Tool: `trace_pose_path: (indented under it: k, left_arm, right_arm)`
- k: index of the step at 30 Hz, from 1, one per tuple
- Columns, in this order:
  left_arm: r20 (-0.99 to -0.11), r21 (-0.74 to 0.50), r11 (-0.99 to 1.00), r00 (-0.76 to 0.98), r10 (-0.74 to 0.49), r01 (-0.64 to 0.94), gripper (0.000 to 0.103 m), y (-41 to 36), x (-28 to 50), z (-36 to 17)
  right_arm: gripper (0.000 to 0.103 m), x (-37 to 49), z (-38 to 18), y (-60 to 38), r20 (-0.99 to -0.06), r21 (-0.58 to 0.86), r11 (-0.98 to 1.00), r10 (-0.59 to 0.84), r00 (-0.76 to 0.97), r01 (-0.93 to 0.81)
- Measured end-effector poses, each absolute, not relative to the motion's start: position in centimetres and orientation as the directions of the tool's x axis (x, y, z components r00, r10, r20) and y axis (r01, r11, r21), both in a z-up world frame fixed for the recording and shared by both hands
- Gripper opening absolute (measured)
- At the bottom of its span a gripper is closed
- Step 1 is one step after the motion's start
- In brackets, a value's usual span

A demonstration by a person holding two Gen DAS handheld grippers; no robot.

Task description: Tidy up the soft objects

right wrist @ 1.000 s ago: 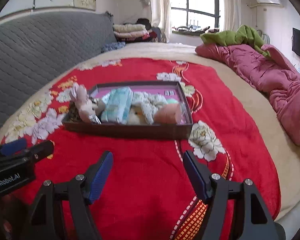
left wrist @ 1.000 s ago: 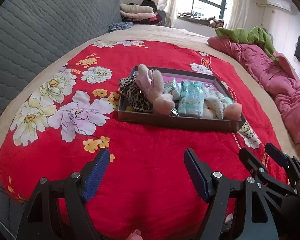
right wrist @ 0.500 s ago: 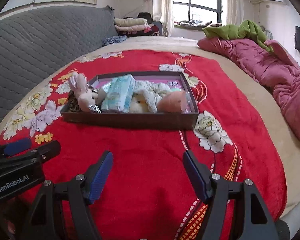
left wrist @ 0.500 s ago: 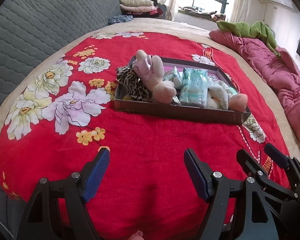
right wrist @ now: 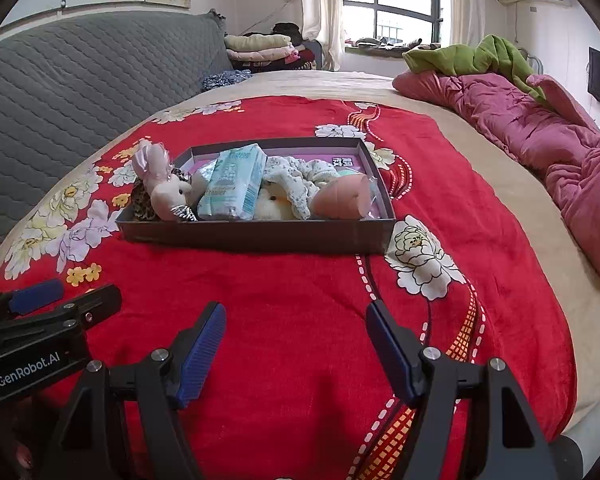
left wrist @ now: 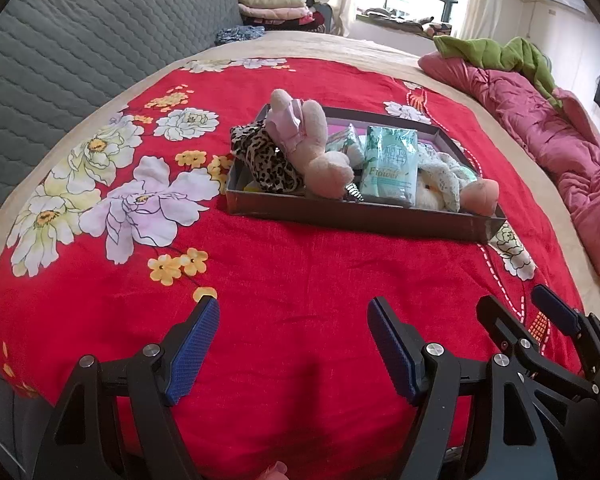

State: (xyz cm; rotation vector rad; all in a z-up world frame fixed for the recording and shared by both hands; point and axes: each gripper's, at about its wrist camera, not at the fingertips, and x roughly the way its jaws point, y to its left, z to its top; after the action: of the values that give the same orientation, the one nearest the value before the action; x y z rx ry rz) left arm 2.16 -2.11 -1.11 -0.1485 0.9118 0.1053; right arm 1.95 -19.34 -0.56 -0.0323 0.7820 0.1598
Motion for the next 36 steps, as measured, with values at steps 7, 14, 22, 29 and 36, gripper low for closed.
trace_pose_path:
  k: [7, 14, 22, 29, 36]
  left_arm:
    - [-0.795, -0.093, 0.984, 0.606, 0.017, -0.15, 0.078, -2.14, 2.14, -1.28]
    - [-0.796, -0.085, 0.985, 0.605, 0.022, -0.148, 0.078, -2.24, 2.17, -1.29]
    - [-0.796, -0.082, 0.985, 0.605, 0.025, -0.15, 0.078, -2.06, 2.11, -1.23]
    - [-0.797, -0.076, 0.985, 0.603, 0.033, -0.155, 0.078, -1.98, 2.18, -1.26]
    - [-0.797, -0.079, 0.983, 0.602, 0.039, -0.168, 0.078, -1.66, 2.24, -1.2]
  right_arm:
    - [0.072, 1.97, -0.65, -19.32, -0.707, 0.029, 0.987, 0.13, 0.695, -0.156]
    - [0.072, 2.09, -0.93, -19.5, -0.715, 0.037, 0.989, 0.126, 0.688, -0.142]
    - [0.072, 2.06, -1.1, -19.35, -0.714, 0.03, 0.989, 0.124, 0.689, -0.146]
    - [0.072, 2.09, -1.14, -19.39, -0.714, 0.028, 0.989, 0.12, 0.69, -0.142]
    - [0.072, 2.19, -1.51, -19.16, -0.72, 0.01, 0.989, 0.107, 0.685, -0.145]
